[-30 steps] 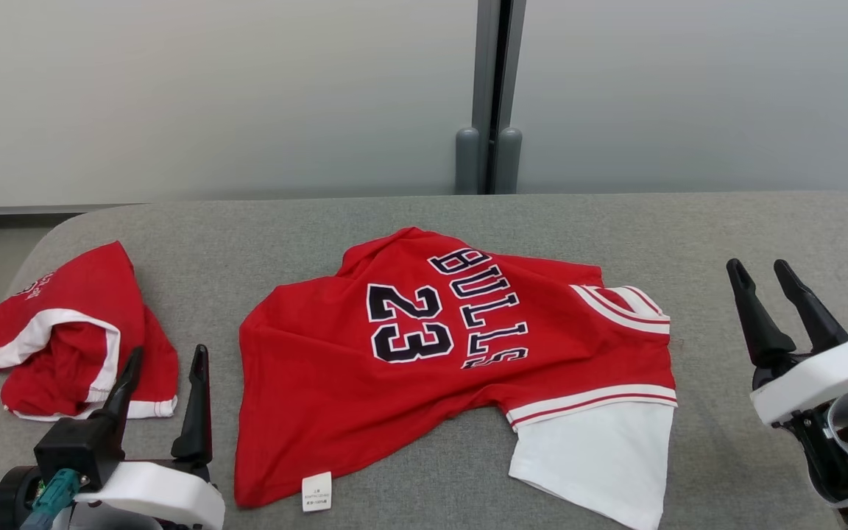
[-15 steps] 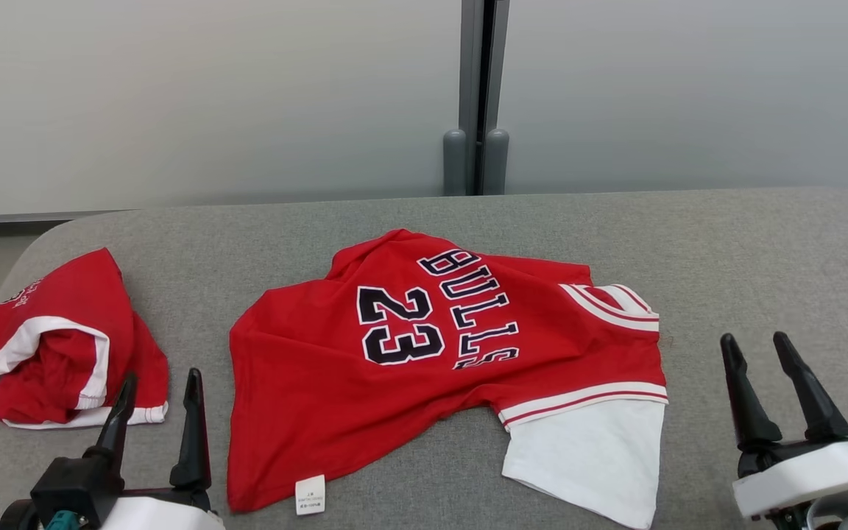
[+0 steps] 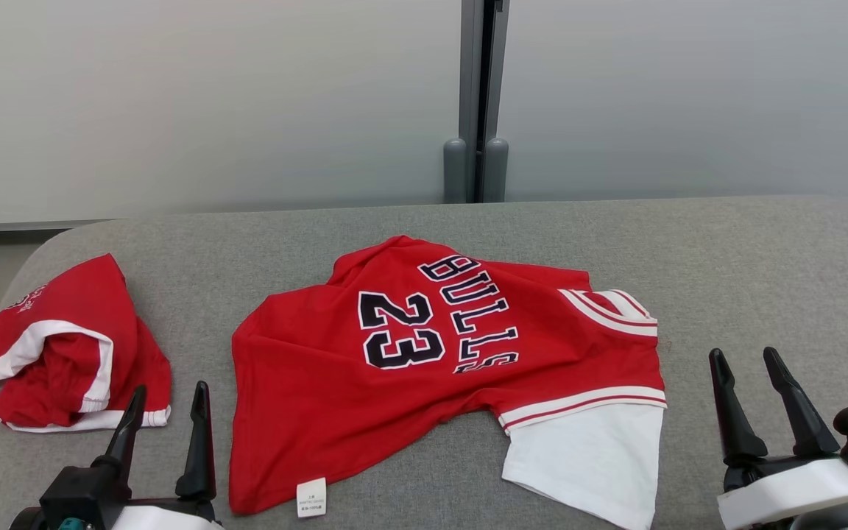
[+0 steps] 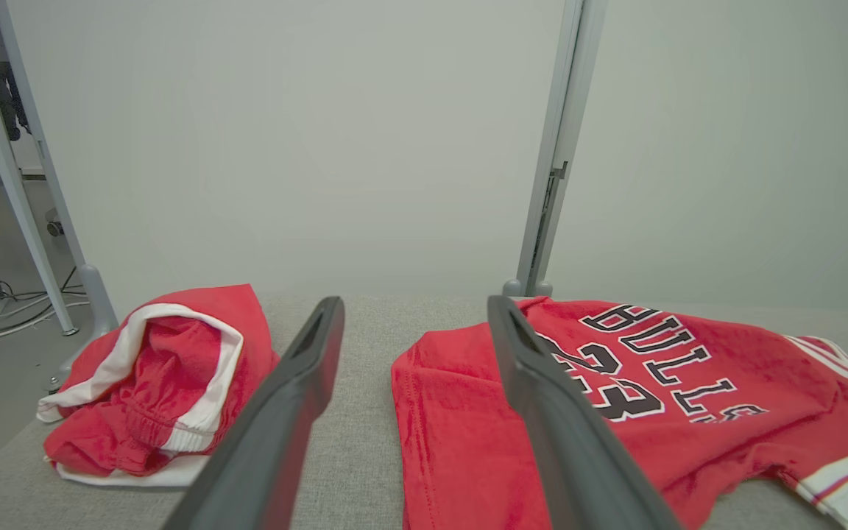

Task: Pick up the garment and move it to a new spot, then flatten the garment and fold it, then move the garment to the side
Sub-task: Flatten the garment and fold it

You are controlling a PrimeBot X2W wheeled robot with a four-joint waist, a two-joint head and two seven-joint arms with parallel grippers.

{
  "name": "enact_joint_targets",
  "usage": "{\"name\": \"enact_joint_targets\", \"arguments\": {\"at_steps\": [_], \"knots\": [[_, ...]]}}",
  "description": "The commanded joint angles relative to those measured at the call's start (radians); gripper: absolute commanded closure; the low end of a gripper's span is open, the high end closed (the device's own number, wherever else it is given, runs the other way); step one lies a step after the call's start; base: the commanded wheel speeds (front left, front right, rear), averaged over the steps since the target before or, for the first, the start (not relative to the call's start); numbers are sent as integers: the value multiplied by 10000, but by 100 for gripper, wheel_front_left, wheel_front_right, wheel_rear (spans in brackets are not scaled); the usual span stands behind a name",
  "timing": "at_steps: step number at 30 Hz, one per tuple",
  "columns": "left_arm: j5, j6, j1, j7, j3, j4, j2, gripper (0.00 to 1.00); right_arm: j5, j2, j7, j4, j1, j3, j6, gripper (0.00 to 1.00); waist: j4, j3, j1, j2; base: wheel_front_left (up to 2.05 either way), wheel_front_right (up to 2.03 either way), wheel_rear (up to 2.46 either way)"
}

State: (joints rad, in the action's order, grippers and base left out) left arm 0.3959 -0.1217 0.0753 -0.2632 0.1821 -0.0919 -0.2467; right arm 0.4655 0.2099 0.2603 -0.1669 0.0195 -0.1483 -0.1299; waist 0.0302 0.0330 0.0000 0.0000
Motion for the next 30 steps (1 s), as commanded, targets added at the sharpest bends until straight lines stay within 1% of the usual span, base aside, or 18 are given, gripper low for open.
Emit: {"name": "enact_joint_targets", "arguments": {"at_steps": [1,4,10,15,18,19,20,22,25,27,30], "knots": [[-125,95,57,-17,-93,-43,20,0,-47,13,69,-29,-86,54,-19,0,11,7,0,0,0,0,0],[-233,251,36,-19,-177,-109,134,0,-53,29,70,-108,-43,62,-19,0,23,17,0,0,0,0,0],[-370,429,90,-19,-277,-196,276,0,91,-34,70,-233,-13,68,-19,0,43,31,0,0,0,0,0],[-339,510,175,-17,-345,-393,405,0,51,33,33,-377,-24,67,-19,0,59,51,0,0,0,0,0],[-177,632,223,329,-198,-620,415,0,78,10,-300,-567,-65,147,-20,0,63,53,0,0,0,0,0],[16,683,245,685,-145,-720,476,0,170,25,-515,-597,-88,63,-20,0,71,50,0,0,0,0,0],[157,689,174,1292,-88,-714,448,0,364,107,-1025,-686,-149,-23,-19,0,101,29,0,0,0,0,0],[416,770,181,2090,84,-763,513,0,643,169,-1895,-917,-308,-210,-19,0,145,-7,0,0,0,0,0],[532,792,270,3319,402,-621,329,0,1176,222,-3292,-1032,-495,-547,-20,0,207,-66,0,0,0,0,0],[587,737,297,3804,495,-385,273,0,1589,269,-4116,-1050,-689,-722,-19,0,252,-124,0,0,0,0,0],[588,655,345,4251,569,-43,187,0,2128,192,-5001,-977,-906,-788,-19,0,300,-201,0,0,0,0,0]]}}
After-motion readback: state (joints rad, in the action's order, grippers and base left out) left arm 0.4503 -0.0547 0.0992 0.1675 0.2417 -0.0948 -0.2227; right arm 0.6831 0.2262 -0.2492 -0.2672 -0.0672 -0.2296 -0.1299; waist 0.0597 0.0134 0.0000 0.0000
